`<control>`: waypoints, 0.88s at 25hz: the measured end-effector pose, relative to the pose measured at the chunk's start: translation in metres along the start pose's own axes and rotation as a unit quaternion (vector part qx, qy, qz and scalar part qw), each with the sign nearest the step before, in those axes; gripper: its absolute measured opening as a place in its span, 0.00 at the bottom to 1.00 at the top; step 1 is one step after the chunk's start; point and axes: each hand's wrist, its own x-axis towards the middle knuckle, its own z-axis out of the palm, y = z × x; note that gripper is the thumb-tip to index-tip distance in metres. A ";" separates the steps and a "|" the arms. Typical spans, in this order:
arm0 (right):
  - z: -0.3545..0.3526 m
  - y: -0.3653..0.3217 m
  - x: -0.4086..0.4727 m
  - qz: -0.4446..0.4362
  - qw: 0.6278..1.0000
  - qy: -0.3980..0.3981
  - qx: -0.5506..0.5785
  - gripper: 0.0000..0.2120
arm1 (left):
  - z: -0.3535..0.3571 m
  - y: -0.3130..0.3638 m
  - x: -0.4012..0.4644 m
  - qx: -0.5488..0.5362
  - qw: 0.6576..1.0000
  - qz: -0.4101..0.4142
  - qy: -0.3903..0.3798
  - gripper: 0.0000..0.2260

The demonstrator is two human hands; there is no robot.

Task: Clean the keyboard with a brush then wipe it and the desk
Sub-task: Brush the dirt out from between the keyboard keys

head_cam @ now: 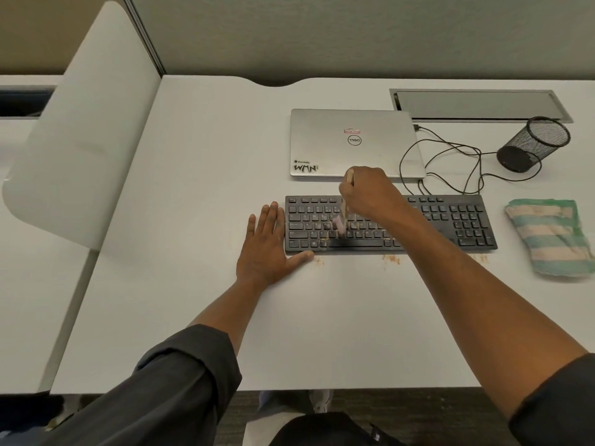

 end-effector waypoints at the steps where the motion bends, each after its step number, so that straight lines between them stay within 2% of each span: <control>1: -0.001 -0.002 0.000 -0.013 1.000 0.020 0.018 0.10 | 0.000 0.000 0.000 0.001 1.000 0.000 0.001 0.52; 4: 0.002 -0.008 0.000 -0.025 0.996 0.035 0.074 0.10 | 0.000 0.000 0.000 -0.002 1.000 0.000 0.000 0.52; 9: 0.001 -0.003 -0.001 0.025 0.998 0.060 -0.005 0.11 | -0.001 0.000 0.000 -0.002 1.000 0.000 0.001 0.52; 13: 0.008 -0.009 0.002 0.026 0.992 0.030 0.118 0.09 | -0.002 0.000 -0.001 -0.008 1.000 0.001 0.001 0.53; 15: 0.015 -0.009 -0.001 0.032 0.992 0.024 0.119 0.09 | -0.002 0.000 0.000 -0.007 1.000 0.000 -0.001 0.53; 19: 0.011 -0.006 -0.001 0.068 0.990 0.111 0.050 0.10 | -0.002 0.000 -0.001 -0.011 1.000 -0.002 -0.002 0.54; 22: 0.017 -0.010 -0.004 0.051 0.988 0.081 0.119 0.09 | -0.001 0.000 0.000 -0.012 1.000 -0.002 -0.004 0.53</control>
